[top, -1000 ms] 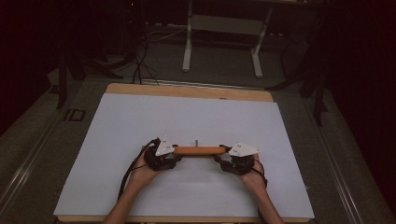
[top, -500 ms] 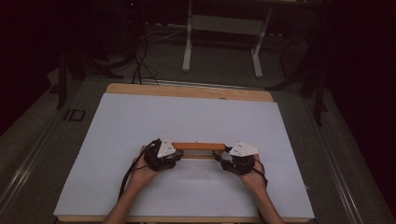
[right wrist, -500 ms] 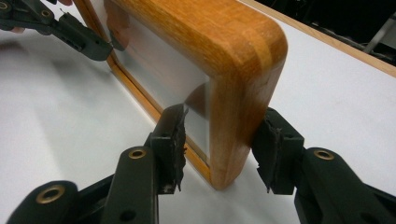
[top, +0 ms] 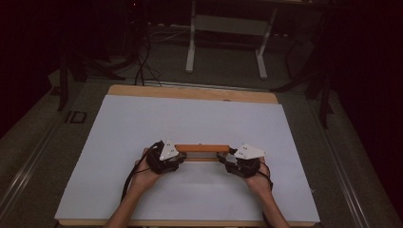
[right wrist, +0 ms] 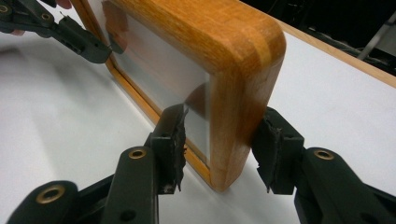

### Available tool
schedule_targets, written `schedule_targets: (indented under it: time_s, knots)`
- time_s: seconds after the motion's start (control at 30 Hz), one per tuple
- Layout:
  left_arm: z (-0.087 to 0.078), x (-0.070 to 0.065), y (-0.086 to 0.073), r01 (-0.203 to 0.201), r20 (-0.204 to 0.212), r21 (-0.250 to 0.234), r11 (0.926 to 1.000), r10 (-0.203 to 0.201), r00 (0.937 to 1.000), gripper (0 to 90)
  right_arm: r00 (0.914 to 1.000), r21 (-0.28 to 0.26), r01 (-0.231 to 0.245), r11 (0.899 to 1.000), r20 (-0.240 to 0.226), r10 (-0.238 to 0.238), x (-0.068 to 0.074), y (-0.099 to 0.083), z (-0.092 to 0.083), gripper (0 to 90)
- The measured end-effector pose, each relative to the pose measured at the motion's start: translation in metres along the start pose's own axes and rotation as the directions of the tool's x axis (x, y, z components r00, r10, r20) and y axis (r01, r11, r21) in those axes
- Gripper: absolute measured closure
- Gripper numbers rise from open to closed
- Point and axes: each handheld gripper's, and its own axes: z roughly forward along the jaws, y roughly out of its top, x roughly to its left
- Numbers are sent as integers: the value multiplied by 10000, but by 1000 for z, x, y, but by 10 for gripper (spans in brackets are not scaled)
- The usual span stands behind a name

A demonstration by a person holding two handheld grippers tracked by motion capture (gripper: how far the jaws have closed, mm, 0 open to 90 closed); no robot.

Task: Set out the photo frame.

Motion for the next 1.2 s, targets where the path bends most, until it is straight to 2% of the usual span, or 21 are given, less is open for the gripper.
schedule_targets:
  time_s: [0.43,0.7,0.97,1.2]
  knots:
    - [-6,2,4,165,201,-147,9998,-162,9997,582,10000,-248,-69,9997,-67,68,-1,6,-7,560]
    - [-10,4,6,369,462,-217,9991,-359,9983,586,9998,-270,-118,9996,-135,114,-1,9,-10,561]
    - [-12,6,7,572,699,-213,9981,-556,9960,588,9994,-213,-269,9994,-236,264,-3,10,-11,563]
    - [-14,8,9,870,1034,-169,9961,-848,9910,590,9988,-152,-361,9992,-327,356,-3,13,-13,566]
